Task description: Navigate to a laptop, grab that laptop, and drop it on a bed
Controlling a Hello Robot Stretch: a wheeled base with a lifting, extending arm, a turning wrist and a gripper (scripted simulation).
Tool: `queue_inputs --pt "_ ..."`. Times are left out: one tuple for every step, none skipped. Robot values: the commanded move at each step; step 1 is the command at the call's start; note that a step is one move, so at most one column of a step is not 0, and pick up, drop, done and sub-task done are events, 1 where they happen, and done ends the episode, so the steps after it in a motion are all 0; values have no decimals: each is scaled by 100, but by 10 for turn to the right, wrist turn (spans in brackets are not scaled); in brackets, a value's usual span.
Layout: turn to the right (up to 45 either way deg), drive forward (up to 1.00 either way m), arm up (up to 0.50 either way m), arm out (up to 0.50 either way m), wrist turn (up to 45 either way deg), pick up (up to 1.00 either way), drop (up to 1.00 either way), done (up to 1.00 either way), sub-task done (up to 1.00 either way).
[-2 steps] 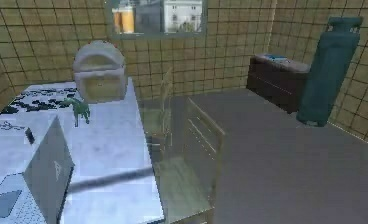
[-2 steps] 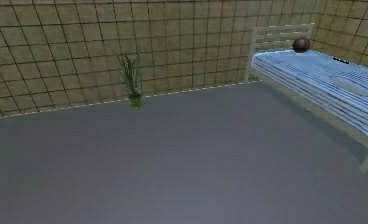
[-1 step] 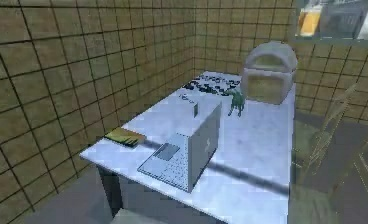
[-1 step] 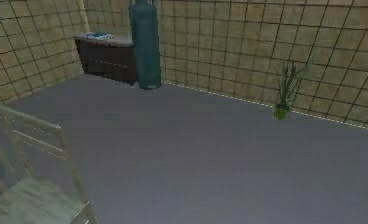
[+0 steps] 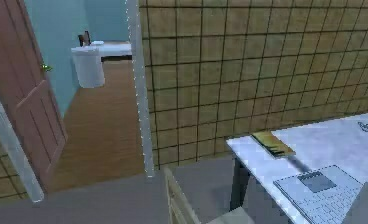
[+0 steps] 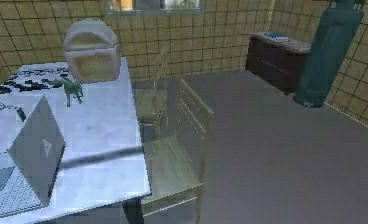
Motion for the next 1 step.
queue_inputs --pt "-390 0 0 0 0 0 0 0 0"
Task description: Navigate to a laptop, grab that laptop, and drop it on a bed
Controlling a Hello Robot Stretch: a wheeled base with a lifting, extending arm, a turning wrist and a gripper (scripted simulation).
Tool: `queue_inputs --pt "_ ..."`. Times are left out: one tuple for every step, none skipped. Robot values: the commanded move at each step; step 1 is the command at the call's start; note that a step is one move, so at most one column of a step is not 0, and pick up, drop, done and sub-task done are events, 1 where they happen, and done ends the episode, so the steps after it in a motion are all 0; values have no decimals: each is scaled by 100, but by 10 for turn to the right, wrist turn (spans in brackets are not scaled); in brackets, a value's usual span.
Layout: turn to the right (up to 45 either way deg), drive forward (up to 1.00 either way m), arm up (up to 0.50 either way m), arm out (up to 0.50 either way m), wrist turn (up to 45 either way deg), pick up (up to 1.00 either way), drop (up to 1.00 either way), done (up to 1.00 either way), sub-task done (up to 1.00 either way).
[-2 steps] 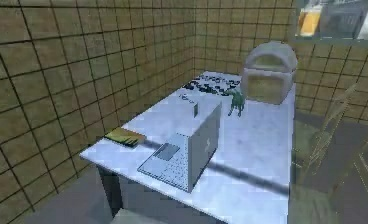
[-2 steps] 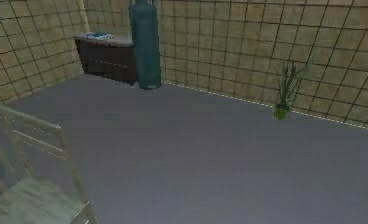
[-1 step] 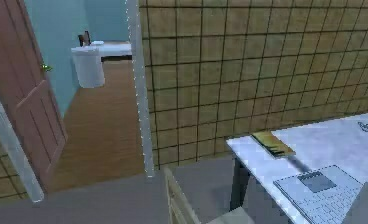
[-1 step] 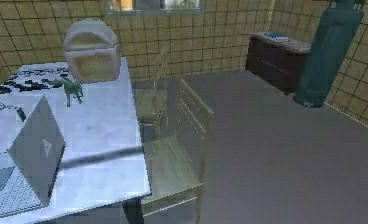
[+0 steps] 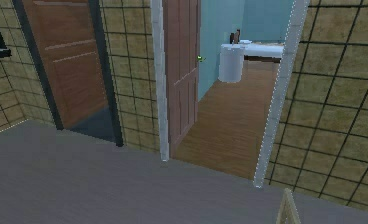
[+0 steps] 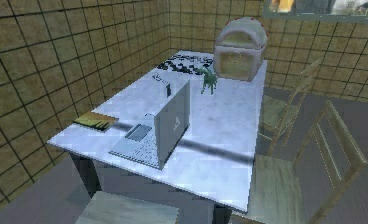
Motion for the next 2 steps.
queue_inputs --pt "0 0 50 0 0 0 0 0 0" --pt "0 0 38 0 0 0 0 0 0"
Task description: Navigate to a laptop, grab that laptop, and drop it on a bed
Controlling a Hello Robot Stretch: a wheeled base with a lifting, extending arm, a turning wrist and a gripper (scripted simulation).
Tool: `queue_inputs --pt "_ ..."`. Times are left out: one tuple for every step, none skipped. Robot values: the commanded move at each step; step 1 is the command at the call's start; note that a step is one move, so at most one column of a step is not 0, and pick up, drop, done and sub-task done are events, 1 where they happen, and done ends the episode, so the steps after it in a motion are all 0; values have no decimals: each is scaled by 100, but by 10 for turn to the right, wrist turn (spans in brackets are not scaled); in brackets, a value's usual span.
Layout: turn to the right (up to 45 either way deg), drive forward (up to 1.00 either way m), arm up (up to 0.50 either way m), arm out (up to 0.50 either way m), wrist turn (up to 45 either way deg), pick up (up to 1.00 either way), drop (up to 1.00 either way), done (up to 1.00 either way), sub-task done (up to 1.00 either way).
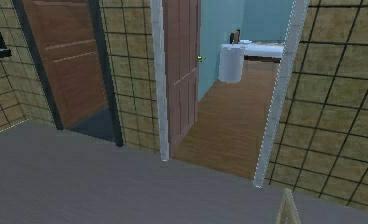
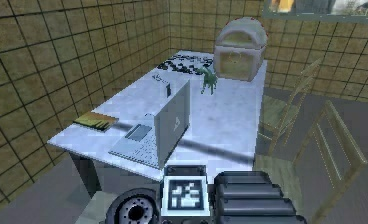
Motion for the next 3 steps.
queue_inputs --pt "0 0 0 30 0 0 0 0 0" --pt "0 0 0 0 450 0 0 0 0" --pt "0 0 0 0 450 0 0 0 0"
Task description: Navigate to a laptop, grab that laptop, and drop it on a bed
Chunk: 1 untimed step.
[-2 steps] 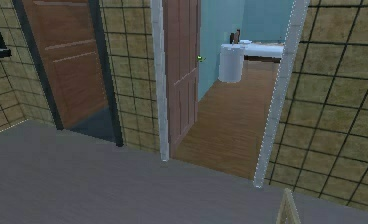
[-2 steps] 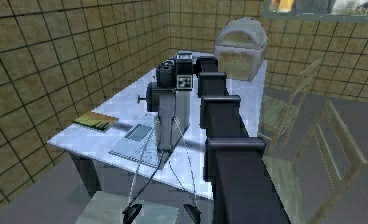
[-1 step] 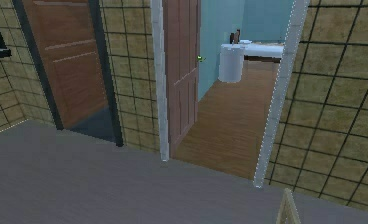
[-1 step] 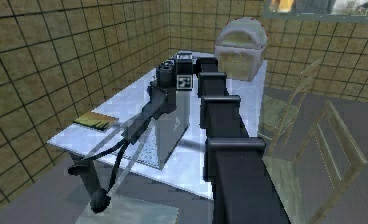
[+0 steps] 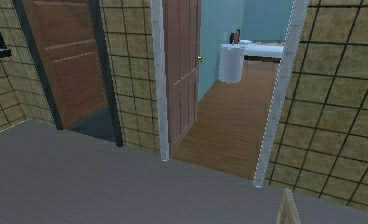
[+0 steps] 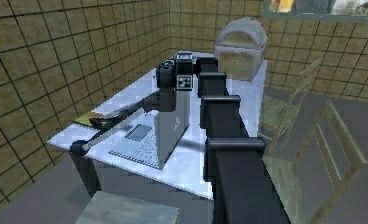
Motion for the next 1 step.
queue_inputs --pt "0 0 0 0 450 0 0 0 0"
